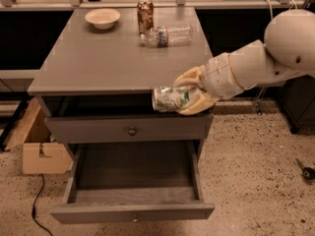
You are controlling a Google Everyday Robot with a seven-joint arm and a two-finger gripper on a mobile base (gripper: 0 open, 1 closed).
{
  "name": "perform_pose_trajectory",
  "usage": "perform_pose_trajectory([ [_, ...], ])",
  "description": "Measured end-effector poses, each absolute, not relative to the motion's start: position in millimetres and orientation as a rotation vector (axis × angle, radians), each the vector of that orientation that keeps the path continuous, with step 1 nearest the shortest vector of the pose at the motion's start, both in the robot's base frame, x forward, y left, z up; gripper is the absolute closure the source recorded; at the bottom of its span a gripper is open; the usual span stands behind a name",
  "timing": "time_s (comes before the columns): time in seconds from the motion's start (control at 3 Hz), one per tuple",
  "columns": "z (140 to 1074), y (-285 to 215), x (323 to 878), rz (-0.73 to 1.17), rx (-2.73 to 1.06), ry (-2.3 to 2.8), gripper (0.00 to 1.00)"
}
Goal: Pick 7up can from middle drawer and place on counter
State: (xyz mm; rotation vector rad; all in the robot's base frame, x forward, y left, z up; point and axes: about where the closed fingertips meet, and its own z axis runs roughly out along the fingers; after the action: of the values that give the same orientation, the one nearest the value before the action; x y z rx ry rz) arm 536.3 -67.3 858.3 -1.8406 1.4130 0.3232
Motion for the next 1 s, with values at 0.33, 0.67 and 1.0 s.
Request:
perform_pose_trajectory([
  [0.33, 905, -74, 578, 0.292, -1.746, 1.405, 1.0],
  [0.67, 905, -73, 582, 0.295, -1.745, 1.408, 1.0],
  [1.0, 906, -62, 618, 0.311, -1.737, 1.428, 1.0],
])
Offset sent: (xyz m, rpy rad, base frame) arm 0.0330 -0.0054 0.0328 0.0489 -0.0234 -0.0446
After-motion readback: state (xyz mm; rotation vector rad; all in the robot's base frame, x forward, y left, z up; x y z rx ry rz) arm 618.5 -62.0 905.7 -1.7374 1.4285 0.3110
